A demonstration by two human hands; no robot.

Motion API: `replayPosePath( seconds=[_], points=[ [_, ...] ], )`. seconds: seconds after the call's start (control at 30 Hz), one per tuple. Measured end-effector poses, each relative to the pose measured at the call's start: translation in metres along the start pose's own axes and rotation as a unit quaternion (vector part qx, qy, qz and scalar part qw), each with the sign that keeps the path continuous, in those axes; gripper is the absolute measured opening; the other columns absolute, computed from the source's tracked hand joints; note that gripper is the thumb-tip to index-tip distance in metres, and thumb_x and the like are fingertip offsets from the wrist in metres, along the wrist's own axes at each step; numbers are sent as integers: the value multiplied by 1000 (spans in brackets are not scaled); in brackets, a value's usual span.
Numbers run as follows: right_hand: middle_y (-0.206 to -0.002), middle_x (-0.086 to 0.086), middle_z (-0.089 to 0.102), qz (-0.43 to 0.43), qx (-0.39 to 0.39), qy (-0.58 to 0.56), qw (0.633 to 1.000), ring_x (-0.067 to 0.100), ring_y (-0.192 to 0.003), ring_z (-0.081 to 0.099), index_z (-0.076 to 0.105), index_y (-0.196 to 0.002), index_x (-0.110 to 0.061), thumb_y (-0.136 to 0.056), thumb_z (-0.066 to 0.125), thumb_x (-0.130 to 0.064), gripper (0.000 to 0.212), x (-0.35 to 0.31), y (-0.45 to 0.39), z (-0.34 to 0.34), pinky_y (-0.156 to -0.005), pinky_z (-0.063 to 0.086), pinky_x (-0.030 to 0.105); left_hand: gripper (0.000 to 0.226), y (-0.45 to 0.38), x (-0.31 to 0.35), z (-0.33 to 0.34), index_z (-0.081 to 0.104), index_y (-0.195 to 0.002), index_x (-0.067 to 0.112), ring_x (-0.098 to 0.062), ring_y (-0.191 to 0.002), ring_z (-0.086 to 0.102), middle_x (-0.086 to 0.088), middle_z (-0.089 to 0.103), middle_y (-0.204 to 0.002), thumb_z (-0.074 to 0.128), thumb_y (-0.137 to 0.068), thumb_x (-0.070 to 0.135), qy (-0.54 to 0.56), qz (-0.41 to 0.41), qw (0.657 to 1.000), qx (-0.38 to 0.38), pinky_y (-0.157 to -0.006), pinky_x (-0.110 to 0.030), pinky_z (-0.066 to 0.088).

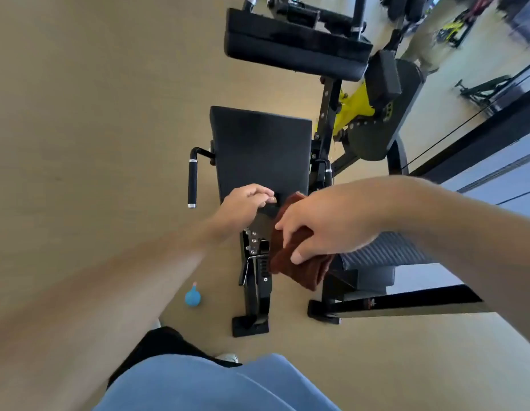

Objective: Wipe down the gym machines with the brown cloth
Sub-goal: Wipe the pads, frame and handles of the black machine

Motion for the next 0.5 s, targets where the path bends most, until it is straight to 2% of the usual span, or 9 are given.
replayPosePath(
  seconds=[0.07, 0.1, 0.17, 0.2, 0.27, 0.37, 0.43, 0.5],
  points=[
    [-156, -24, 38, -3, 59, -30, 998, 7, -144, 34, 61, -131, -43, -101, 55, -48, 31, 6, 30, 17, -117, 34, 27, 25, 8, 19, 1, 71, -105, 29, -2, -103, 65, 13, 73, -105, 47, -101, 23, -10, 22, 1000, -7, -102, -32, 46],
    [-160, -29, 27, -2, 100, -49, 994, -1, -149, 18, 58, -134, -46, -101, 55, -47, 33, 10, 42, 29, -120, 24, 27, 25, 14, 26, 3, 71, -106, 29, -2, -103, 65, 14, 74, -105, 47, -101, 24, -16, 31, 999, -12, -102, -33, 46],
    [-161, -36, 15, 11, 190, -86, 978, -12, -148, -4, 52, -137, -53, -101, 55, -46, 38, 19, 58, 55, -122, 9, 26, 25, 26, 38, 9, 72, -104, 32, -5, -105, 65, 15, 74, -103, 48, -98, 32, -28, 49, 998, -30, -104, -37, 46],
    [-160, -37, 13, 11, 241, -100, 965, -13, -147, -8, 50, -138, -56, -100, 53, -47, 39, 25, 59, 66, -120, 8, 26, 25, 31, 40, 11, 73, -100, 33, -8, -106, 66, 16, 74, -101, 49, -95, 38, -30, 51, 998, -34, -105, -41, 46],
    [-161, -33, 20, 20, 361, -133, 923, -7, -153, 0, 47, -139, -55, -97, 50, -50, 43, 41, 62, 87, -120, 16, 32, 29, 43, 42, 19, 75, -97, 32, -12, -105, 67, 14, 75, -100, 51, -90, 47, -21, 62, 997, -51, -103, -45, 48],
    [-160, -12, 40, 62, 513, -224, 826, 11, -156, 19, 54, -141, -37, -101, 53, -38, 41, 69, 70, 126, -123, 25, 51, 29, 67, 41, 27, 72, -114, 29, -7, -111, 62, 14, 71, -114, 49, -102, 42, -51, 87, 992, -72, -106, -33, 44],
    [-159, -4, 43, 123, 575, -262, 766, 15, -155, 21, 54, -141, -30, -104, 54, -24, 37, 87, 79, 151, -124, 22, 59, 32, 79, 43, 30, 66, -127, 28, -3, -119, 56, 16, 66, -125, 45, -105, 38, -66, 106, 989, -75, -107, -25, 39],
    [-160, -3, 40, 180, 602, -294, 720, 14, -156, 19, 53, -141, -31, -105, 53, -17, 38, 95, 82, 162, -125, 19, 59, 33, 84, 45, 29, 64, -131, 29, -1, -120, 54, 17, 65, -127, 46, -105, 37, -66, 122, 988, -72, -105, -21, 38]
  ],
)
Point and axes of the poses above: each hand's wrist, its own y-axis away from the middle knuckle, its own z-axis out of the palm, x = y × z, the point moved 5 cm from there along -y, towards the middle knuckle
